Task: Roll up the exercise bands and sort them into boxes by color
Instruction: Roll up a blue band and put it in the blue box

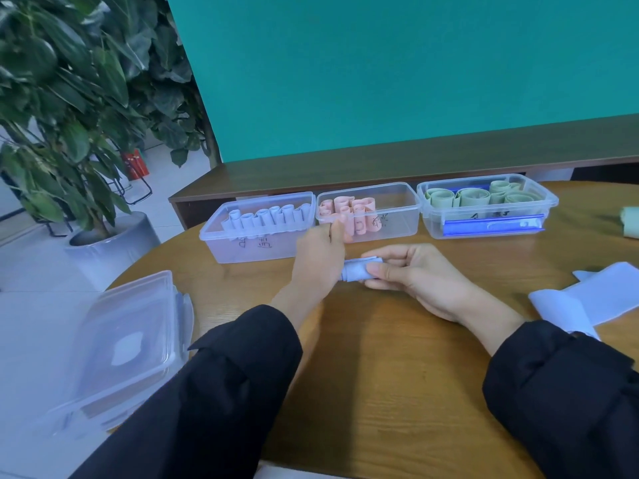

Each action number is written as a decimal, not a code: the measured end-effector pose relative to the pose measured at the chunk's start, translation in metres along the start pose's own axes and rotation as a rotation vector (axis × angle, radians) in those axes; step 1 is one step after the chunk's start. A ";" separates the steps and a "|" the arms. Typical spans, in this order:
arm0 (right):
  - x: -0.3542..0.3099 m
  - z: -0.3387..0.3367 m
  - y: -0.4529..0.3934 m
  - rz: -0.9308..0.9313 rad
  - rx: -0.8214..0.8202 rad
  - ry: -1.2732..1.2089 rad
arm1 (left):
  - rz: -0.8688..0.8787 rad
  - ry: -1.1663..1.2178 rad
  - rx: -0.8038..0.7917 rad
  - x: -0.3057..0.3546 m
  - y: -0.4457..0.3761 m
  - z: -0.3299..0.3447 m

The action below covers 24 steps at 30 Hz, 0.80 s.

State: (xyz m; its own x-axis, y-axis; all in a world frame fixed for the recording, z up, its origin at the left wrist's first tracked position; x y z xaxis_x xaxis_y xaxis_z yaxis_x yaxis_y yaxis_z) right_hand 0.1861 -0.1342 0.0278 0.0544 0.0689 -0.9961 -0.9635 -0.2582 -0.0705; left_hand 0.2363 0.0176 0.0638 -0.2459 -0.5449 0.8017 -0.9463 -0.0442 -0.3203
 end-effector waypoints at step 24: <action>-0.026 0.069 0.031 -0.080 -0.141 0.199 | -0.104 0.475 -0.071 -0.026 0.117 -0.066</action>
State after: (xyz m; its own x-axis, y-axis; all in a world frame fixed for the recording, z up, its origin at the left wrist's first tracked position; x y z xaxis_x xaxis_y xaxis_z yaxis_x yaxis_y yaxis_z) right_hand 0.1365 -0.0775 0.0551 0.1933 -0.0925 -0.9768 -0.9085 -0.3927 -0.1426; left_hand 0.1178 0.0822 0.0388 -0.2019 -0.0979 0.9745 -0.9789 -0.0120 -0.2040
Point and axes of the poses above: each hand's wrist, its own y-axis away from the middle knuckle, its own z-axis out of the palm, x = y × z, the point moved 9 cm from there along -y, towards the middle knuckle, and after that the axes turned 3 degrees about y, right-handed, at the moved point
